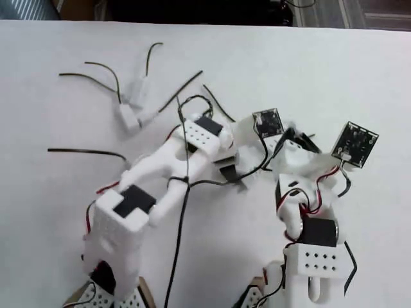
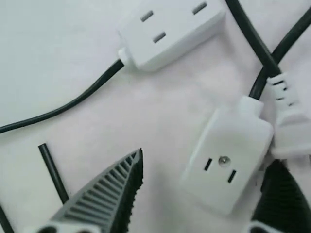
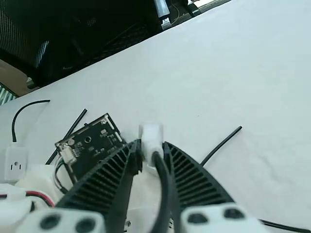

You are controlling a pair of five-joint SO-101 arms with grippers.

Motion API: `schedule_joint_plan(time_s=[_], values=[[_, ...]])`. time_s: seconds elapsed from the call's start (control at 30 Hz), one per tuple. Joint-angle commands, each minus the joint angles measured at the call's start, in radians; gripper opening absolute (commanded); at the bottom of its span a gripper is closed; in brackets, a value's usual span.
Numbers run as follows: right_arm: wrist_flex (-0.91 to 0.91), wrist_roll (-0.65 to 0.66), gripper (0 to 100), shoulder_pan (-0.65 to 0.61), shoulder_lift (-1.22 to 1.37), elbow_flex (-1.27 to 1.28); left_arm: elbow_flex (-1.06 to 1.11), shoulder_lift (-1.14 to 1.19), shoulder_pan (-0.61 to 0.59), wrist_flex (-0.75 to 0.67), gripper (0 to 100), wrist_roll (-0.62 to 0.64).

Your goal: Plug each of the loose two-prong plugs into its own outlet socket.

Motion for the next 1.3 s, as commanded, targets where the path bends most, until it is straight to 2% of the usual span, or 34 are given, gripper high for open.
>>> schedule_joint_plan(time_s=[0.0, 0.13, 0.27, 0.47, 0.63, 0.77, 0.97, 1.13, 1.27], values=[[-0.019, 0.000, 1.7, 0.013, -0.016, -0.054, -0.049, 0.002, 0.015, -0.009, 28, -0.012], [-0.018, 0.000, 1.7, 0.013, -0.016, -0.054, -0.049, -0.001, 0.012, 0.000, 18, -0.012], [-0.018, 0.000, 1.7, 0.013, -0.016, -0.054, -0.052, -0.021, 0.005, 0.080, 12, -0.012], [-0.024, 0.003, 1.7, 0.012, -0.016, -0.038, -0.048, -0.145, 0.010, 0.305, 3, -0.009], [-0.024, 0.003, 1.7, 0.010, -0.016, -0.038, -0.018, -0.245, 0.005, 0.473, 2, -0.006], [-0.024, 0.003, 1.7, 0.010, -0.016, -0.038, 0.110, -0.366, 0.013, 0.525, 2, 0.012], [-0.024, 0.003, 1.7, 0.007, -0.016, -0.038, 0.425, -0.654, 0.005, 0.477, 2, 0.149], [-0.021, 0.003, 1.7, 0.007, -0.016, -0.038, 0.724, -0.877, -0.024, 0.287, 2, 0.224], [-0.018, 0.005, 1.7, 0.005, -0.016, -0.038, 0.890, -0.943, -0.101, 0.160, 5, 0.229]])
